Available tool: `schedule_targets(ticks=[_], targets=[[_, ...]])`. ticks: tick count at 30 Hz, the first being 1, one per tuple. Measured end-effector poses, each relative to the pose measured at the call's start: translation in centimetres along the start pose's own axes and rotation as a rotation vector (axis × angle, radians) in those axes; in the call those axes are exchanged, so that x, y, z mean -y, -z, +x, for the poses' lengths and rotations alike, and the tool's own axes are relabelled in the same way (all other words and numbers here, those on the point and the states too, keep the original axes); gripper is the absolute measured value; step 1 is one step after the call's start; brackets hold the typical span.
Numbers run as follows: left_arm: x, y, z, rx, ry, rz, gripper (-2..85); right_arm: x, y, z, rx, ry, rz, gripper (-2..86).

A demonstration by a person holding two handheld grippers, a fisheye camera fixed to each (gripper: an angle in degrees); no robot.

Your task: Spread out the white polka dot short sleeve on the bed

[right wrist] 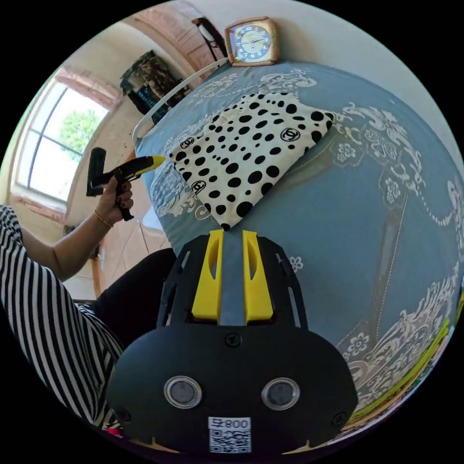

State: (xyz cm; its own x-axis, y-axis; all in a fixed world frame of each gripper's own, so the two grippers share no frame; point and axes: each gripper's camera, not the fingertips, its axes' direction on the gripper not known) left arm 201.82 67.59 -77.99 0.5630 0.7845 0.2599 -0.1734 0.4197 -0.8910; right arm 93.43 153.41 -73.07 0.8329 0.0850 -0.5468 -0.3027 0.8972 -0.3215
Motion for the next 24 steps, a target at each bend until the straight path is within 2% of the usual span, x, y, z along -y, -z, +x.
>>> schedule_targets(ticks=[3,6,8,11,14,20,24], targets=[[-1.2,-1.8,4.2,-0.019,-0.198,-0.066,6.0,-1.4,1.2,3.9,0.191,-0.159,0.018,7.2],[-2.9,-6.0,9.5,-0.023,-0.475,-0.221,7.3,-2.5,1.9,6.7,0.356,-0.266,0.044,7.3],[-4.9,-9.3,13.5,0.077,-0.741,-0.300,7.5,-3.0,2.4,7.8,0.398,-0.303,0.036,7.5],[-7.7,-12.6,15.9,0.271,-0.970,-0.354,5.7,-4.0,3.4,9.7,0.500,-0.383,0.058,8.3],[-9.0,-13.5,16.1,0.329,-1.014,-0.336,3.3,-4.9,4.2,11.5,0.609,-0.451,0.091,8.6],[-8.4,-12.7,14.4,0.237,-0.897,-0.309,2.2,-5.0,5.7,12.6,0.694,-0.505,0.091,9.1],[-8.3,-12.5,13.7,0.239,-0.904,-0.301,2.0,-4.6,7.0,12.2,0.725,-0.507,0.096,10.8]])
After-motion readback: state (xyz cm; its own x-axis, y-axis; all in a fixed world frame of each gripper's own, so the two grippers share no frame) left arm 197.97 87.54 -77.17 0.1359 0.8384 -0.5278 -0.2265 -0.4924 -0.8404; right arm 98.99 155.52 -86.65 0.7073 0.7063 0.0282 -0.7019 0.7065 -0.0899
